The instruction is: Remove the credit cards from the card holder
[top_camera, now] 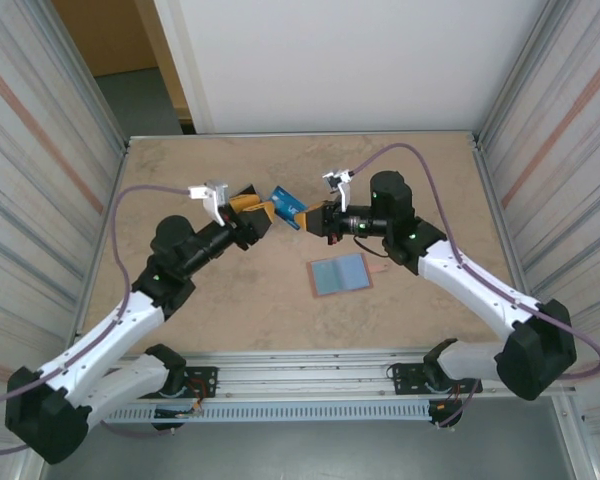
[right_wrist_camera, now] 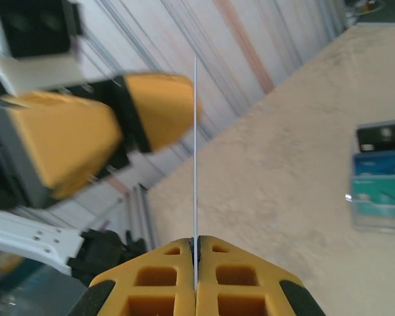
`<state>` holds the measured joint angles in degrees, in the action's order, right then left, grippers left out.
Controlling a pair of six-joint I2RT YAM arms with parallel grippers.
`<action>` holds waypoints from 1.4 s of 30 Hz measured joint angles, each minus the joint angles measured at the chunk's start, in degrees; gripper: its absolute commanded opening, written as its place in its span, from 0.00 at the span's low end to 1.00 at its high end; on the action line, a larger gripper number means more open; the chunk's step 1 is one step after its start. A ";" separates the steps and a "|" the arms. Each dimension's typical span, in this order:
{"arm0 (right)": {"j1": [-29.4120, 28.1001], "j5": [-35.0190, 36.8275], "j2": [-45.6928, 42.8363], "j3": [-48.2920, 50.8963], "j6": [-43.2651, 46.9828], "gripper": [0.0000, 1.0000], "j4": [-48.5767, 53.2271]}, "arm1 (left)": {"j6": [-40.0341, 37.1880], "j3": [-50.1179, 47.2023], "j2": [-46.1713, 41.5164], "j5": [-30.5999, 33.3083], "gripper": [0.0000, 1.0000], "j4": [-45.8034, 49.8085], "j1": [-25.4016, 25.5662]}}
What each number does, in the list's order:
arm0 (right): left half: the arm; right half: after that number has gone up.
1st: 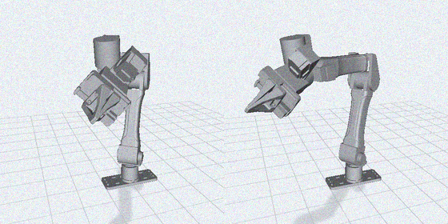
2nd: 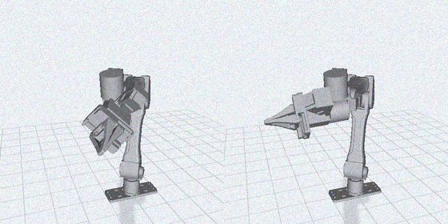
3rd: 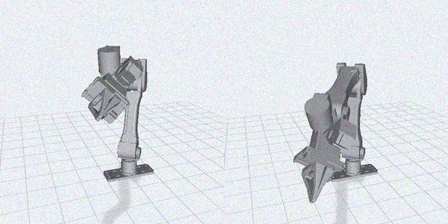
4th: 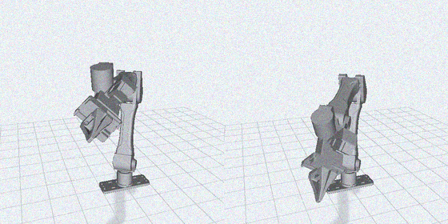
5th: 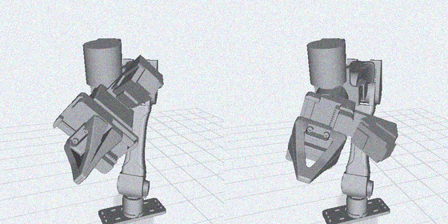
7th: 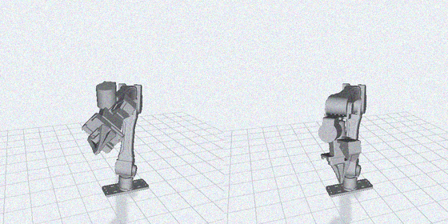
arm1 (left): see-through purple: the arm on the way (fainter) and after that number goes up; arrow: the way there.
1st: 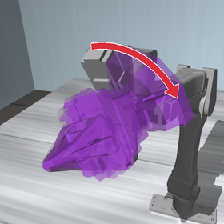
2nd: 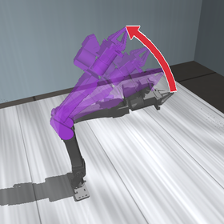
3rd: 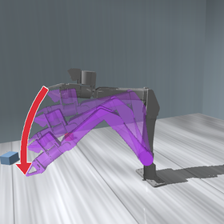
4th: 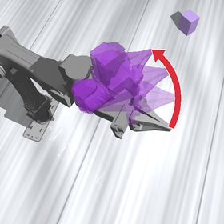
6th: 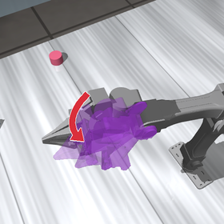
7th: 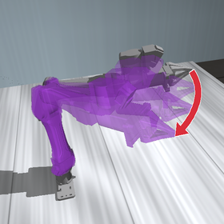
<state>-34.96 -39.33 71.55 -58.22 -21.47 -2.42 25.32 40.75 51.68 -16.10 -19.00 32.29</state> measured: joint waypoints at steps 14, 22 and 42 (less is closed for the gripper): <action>-2.03 9.01 0.46 -8.55 27.69 0.00 33.92 | -34.62 14.67 5.53 -15.89 0.59 26.62 0.00; -3.87 9.77 0.81 -10.69 34.91 0.00 40.52 | -47.52 20.06 13.22 -23.69 0.54 37.24 0.00; -4.94 9.73 0.81 -12.31 39.17 0.00 45.22 | -58.90 27.61 24.81 -34.45 0.33 51.87 1.40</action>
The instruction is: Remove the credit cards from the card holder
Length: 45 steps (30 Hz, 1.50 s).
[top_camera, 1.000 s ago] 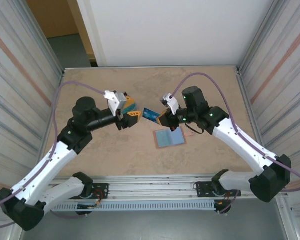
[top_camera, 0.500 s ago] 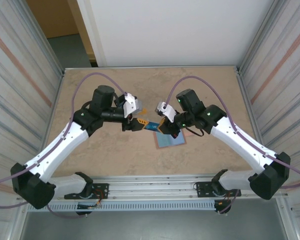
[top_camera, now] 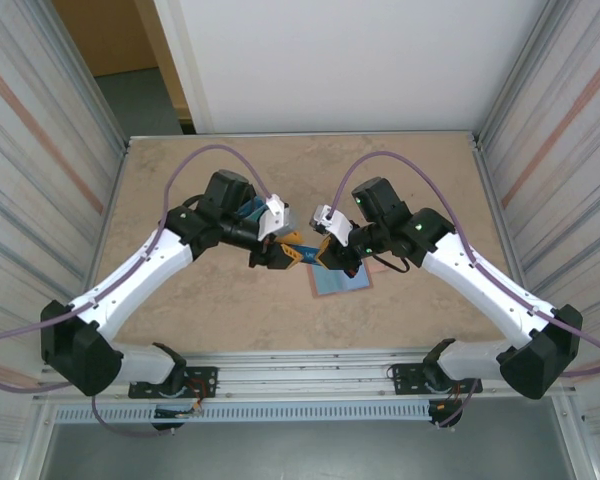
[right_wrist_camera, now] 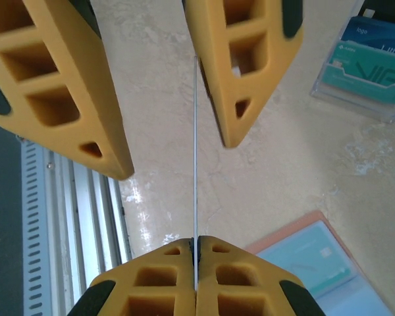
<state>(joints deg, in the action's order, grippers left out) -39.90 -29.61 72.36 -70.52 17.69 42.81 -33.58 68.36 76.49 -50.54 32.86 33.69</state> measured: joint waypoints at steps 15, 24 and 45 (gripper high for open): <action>-0.09 0.55 0.28 -0.17 0.50 0.52 -0.11 | -2.21 2.14 2.38 2.08 0.00 2.43 0.92; 4.76 2.08 -6.19 6.21 -4.68 0.99 -6.32 | 3.67 -6.73 -1.62 7.65 0.00 -9.33 -7.58; 8.92 12.87 -12.61 13.38 -22.29 0.99 -19.89 | 14.93 -14.86 11.93 24.48 0.00 -39.60 -20.90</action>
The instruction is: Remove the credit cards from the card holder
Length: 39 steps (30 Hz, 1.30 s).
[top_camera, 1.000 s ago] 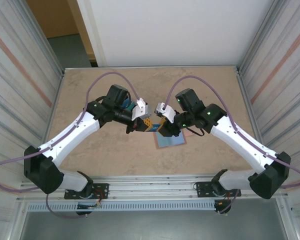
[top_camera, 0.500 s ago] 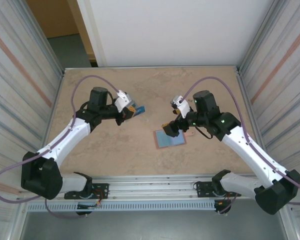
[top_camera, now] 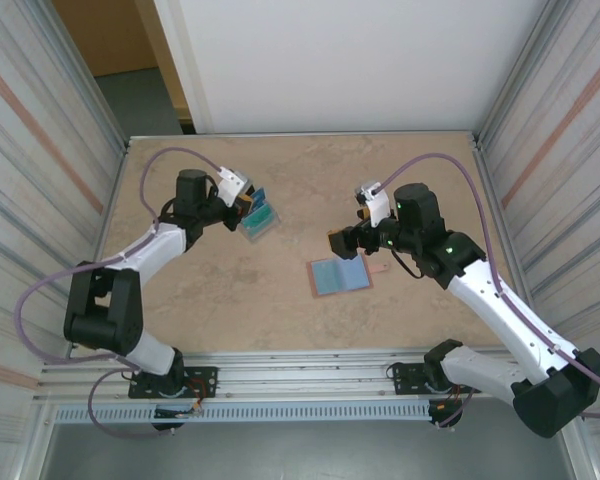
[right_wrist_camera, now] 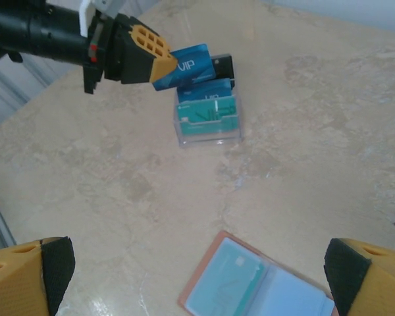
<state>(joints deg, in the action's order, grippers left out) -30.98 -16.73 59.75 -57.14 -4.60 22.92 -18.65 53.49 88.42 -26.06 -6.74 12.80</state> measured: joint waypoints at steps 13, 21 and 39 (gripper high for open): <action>0.00 0.72 -1.73 0.83 -1.22 0.99 -0.74 | 0.48 1.90 7.32 3.26 0.00 -1.64 -0.48; 0.00 0.90 -2.99 1.29 -1.27 0.98 -0.83 | -1.03 4.74 8.41 3.50 0.00 -0.50 -0.85; 0.15 1.99 -5.70 2.27 -1.40 0.99 -0.63 | -3.96 7.58 12.24 3.93 0.00 3.96 -0.85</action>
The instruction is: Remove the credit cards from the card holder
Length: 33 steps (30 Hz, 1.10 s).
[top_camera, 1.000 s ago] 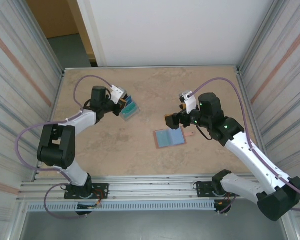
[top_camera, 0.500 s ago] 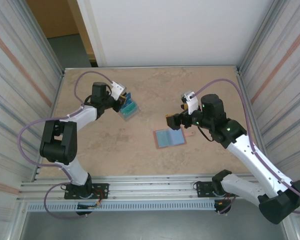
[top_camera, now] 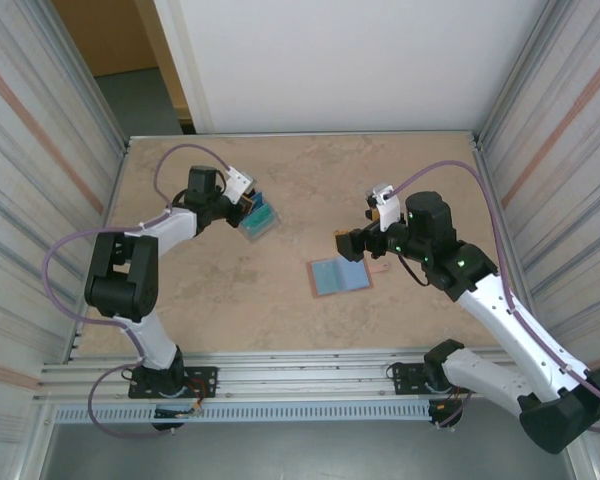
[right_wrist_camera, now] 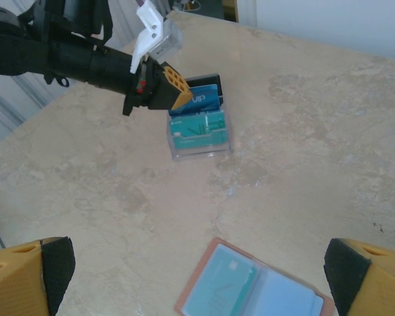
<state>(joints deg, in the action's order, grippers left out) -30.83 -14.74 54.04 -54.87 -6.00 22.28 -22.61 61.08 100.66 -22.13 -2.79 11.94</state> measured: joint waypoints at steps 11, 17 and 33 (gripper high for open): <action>0.00 0.11 -0.94 0.17 -1.11 0.98 -0.07 | -1.62 1.18 1.07 1.20 0.20 1.51 0.00; 0.11 1.05 -2.10 0.79 -2.64 0.99 -0.59 | -1.62 1.33 1.14 1.68 0.21 2.21 0.00; -2.43 7.32 2.62 -0.52 -4.28 0.99 2.29 | 1.03 -1.20 -12.59 5.57 0.63 3.87 3.61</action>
<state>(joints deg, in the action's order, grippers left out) -33.26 -7.42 56.66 -55.40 -10.28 24.58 -21.58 59.88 88.07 -16.56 1.08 15.55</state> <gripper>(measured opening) 0.986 0.505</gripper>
